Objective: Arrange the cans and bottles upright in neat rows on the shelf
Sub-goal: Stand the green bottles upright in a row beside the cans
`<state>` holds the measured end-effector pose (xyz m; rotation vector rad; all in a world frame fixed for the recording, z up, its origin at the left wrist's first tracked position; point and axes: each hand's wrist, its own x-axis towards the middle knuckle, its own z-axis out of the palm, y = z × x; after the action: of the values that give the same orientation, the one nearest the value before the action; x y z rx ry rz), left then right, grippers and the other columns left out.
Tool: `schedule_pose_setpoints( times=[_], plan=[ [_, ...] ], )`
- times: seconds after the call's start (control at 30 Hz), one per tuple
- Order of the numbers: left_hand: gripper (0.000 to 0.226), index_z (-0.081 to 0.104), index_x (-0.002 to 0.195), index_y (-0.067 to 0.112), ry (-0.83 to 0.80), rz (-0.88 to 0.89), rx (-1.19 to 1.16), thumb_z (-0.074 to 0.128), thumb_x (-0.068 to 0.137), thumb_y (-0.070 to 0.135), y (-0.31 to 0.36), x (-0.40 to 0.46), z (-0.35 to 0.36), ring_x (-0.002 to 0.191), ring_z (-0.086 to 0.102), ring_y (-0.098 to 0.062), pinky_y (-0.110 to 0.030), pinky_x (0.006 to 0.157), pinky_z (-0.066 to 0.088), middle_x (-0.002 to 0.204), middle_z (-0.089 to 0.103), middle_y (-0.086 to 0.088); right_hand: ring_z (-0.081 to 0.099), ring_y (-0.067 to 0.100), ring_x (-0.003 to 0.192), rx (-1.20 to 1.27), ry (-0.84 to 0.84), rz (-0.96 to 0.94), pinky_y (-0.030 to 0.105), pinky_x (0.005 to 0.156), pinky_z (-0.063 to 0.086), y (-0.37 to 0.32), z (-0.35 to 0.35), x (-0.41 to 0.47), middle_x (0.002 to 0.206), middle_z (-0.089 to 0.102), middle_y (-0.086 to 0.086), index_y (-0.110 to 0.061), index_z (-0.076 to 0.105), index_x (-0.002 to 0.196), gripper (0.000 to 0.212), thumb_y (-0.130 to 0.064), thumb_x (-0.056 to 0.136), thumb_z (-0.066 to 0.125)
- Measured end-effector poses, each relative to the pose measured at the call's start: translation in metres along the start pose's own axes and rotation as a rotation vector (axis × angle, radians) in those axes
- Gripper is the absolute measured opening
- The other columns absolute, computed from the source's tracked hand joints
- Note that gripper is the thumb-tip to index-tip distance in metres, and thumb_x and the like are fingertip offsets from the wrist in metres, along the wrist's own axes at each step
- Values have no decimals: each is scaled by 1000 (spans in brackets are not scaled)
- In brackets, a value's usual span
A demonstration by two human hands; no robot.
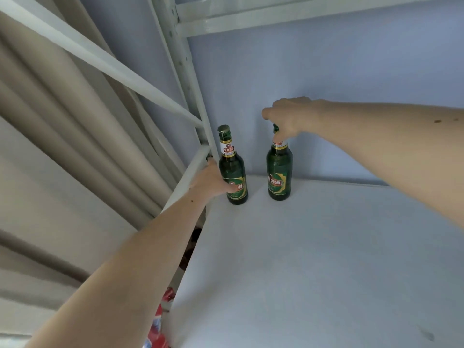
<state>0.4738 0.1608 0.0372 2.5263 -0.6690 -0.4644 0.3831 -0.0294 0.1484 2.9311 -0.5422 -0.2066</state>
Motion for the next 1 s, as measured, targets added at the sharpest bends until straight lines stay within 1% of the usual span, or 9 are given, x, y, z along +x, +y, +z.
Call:
schedule_pose_setpoints(
  times=[0.1,0.23,0.33,0.43,0.57,0.67,0.77,0.87,1.0],
  plan=[
    [108,22,147,14,-25,-14,-79,89,63,28,-12,18,10,128,48,-29,-42,99,45,140,49,-4,63,30,101,20,-49,18,23,53,36,-5,10,15,117,63,14,-4,61,120,39,-28,90,63],
    [95,34,135,16,-22,-3,-279,91,59,17,-16,39,20,125,52,-29,-41,93,48,131,54,-2,52,25,78,63,-26,74,22,47,31,-4,17,21,115,63,16,0,64,113,27,-13,89,64],
    [91,37,134,17,6,52,-353,89,60,11,-13,48,27,126,50,-29,-44,98,47,131,53,-3,56,28,81,135,17,69,23,53,37,2,19,18,111,65,17,0,66,108,26,-11,85,68],
    [90,40,131,18,54,80,-359,90,57,14,-13,52,33,123,52,-28,-43,95,49,126,55,-2,62,33,95,197,52,72,29,67,45,9,23,8,111,63,14,-4,67,107,25,-12,84,69],
    [81,48,121,24,89,83,-361,89,52,16,-16,55,36,116,57,-26,-41,90,53,110,57,6,61,33,101,265,77,102,32,71,47,20,30,-10,114,61,13,-6,66,110,27,-15,84,70],
    [72,51,116,24,135,76,-299,88,54,24,-13,47,38,109,61,-23,-38,84,55,107,61,5,59,32,104,304,89,119,36,79,51,32,36,-26,116,60,12,-9,66,108,26,-14,83,70],
    [71,54,117,25,164,103,-229,86,53,30,-2,35,41,103,63,-22,-35,79,55,104,64,5,59,32,103,322,93,141,34,76,49,44,37,-49,113,59,10,-11,66,107,24,-14,83,70],
    [70,52,117,26,123,159,-172,84,55,33,18,18,48,93,61,-18,-31,73,52,98,62,6,58,30,100,334,86,173,31,71,44,64,39,-83,108,57,7,-12,66,106,24,-14,83,70],
    [69,52,114,29,78,214,-156,83,53,36,60,-14,68,92,63,-20,-34,77,56,97,64,7,57,26,97,350,77,213,31,71,44,93,38,-143,97,53,2,-12,67,105,23,-16,82,71]
  ],
)
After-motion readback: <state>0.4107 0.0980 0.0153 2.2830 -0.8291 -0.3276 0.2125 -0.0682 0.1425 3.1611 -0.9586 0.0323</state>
